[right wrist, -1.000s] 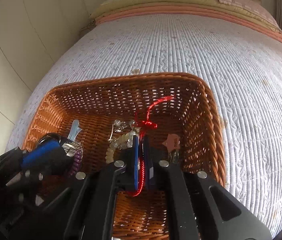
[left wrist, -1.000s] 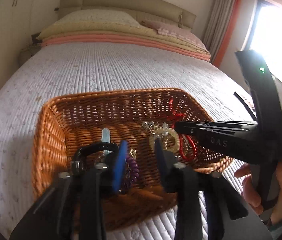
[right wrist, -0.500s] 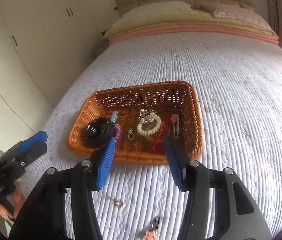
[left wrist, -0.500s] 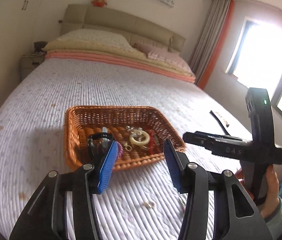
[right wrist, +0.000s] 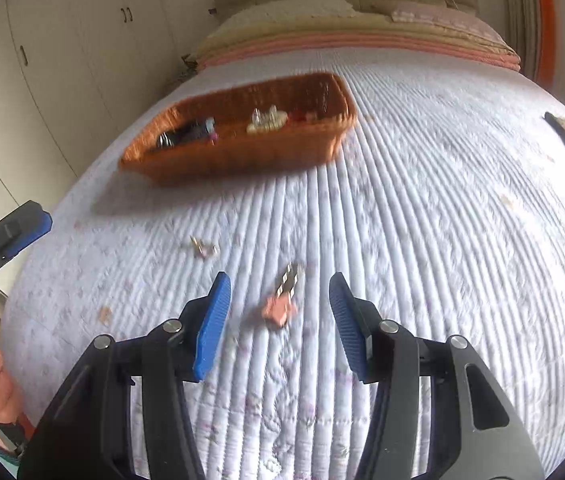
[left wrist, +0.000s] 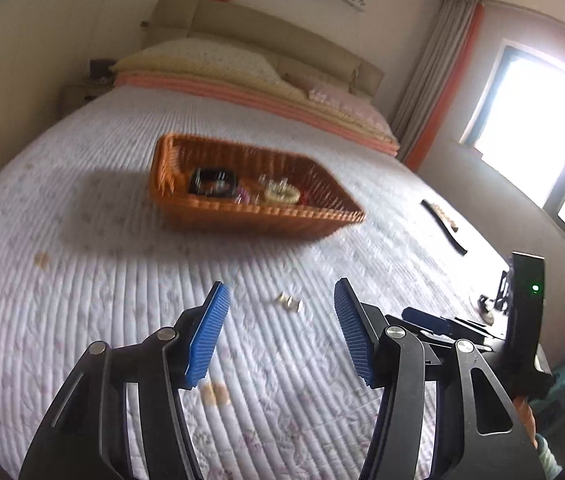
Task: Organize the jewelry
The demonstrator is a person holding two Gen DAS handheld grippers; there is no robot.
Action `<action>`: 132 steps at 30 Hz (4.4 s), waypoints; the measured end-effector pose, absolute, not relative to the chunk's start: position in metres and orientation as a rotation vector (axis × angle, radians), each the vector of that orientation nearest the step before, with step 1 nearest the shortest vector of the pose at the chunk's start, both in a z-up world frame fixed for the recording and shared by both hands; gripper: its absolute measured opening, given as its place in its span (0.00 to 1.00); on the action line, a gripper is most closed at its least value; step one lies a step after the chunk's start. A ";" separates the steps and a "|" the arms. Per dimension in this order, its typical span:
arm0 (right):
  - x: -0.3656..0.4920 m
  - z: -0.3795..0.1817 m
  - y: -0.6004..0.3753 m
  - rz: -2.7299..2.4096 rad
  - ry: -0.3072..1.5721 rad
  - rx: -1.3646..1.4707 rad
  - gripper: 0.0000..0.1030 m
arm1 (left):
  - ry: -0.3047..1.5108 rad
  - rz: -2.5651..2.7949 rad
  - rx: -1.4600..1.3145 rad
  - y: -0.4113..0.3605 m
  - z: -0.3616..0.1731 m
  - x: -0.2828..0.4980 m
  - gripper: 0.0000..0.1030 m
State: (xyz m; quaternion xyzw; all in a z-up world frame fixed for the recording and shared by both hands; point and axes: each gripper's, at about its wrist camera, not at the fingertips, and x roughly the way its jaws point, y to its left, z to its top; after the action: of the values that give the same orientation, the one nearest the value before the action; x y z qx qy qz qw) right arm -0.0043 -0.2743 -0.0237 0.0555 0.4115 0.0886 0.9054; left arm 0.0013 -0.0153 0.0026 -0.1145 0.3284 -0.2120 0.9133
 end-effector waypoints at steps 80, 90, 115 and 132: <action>-0.003 -0.022 -0.287 0.246 0.662 0.079 0.11 | 0.626 -0.481 0.003 -0.084 -0.019 0.039 0.15; 0.041 0.063 -0.267 0.285 0.505 0.043 0.11 | 0.497 -0.467 -0.030 -0.070 0.050 0.085 0.15; 0.253 -0.015 -0.259 0.303 0.929 0.251 0.13 | 0.755 -0.529 -0.063 -0.092 -0.012 0.234 0.20; 0.111 0.049 -0.270 0.307 0.636 0.229 0.53 | 0.456 -0.471 -0.096 -0.023 0.048 0.090 0.76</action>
State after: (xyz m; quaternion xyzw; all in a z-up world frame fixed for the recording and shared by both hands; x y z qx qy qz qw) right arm 0.1111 -0.2698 0.0491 0.1120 0.3109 0.1498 0.9318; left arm 0.0902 -0.0231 0.0480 -0.0471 0.2240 -0.2313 0.9456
